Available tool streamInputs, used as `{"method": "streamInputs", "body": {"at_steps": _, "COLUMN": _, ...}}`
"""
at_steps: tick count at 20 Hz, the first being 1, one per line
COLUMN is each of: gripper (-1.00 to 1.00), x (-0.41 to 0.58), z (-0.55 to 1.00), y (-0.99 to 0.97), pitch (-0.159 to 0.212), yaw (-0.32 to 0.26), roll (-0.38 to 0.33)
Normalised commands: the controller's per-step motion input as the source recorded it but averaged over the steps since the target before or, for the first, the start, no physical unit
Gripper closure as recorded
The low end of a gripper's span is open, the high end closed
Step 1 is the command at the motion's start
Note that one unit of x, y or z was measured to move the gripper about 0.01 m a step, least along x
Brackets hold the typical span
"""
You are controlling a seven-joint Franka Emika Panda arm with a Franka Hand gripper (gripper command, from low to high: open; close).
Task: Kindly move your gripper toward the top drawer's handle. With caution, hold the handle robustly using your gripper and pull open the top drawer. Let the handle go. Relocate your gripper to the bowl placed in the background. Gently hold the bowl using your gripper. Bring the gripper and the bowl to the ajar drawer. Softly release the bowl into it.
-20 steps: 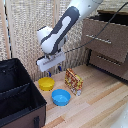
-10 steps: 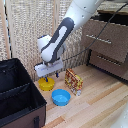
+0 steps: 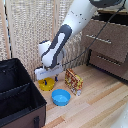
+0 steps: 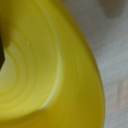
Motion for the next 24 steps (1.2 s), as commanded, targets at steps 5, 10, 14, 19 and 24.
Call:
{"method": "streamInputs", "body": {"at_steps": 5, "gripper": 1.0, "x": 0.007, "z": 0.0, "y": 0.0, "pitch": 0.0, "yaw": 0.014, "roll": 0.0}}
{"method": "streamInputs", "body": {"at_steps": 10, "gripper": 1.0, "x": 0.014, "z": 0.0, "y": 0.0, "pitch": -0.027, "yaw": 0.003, "roll": 0.0}}
{"method": "streamInputs", "body": {"at_steps": 14, "gripper": 1.0, "x": 0.051, "z": -0.01, "y": 0.07, "pitch": -0.052, "yaw": 0.0, "roll": -0.001}}
{"method": "streamInputs", "body": {"at_steps": 19, "gripper": 1.0, "x": 0.051, "z": 0.02, "y": 0.06, "pitch": -0.044, "yaw": -0.005, "roll": 0.0}}
{"method": "streamInputs", "body": {"at_steps": 24, "gripper": 1.0, "x": 0.017, "z": 0.24, "y": 0.09, "pitch": -0.008, "yaw": -0.074, "roll": -0.003}}
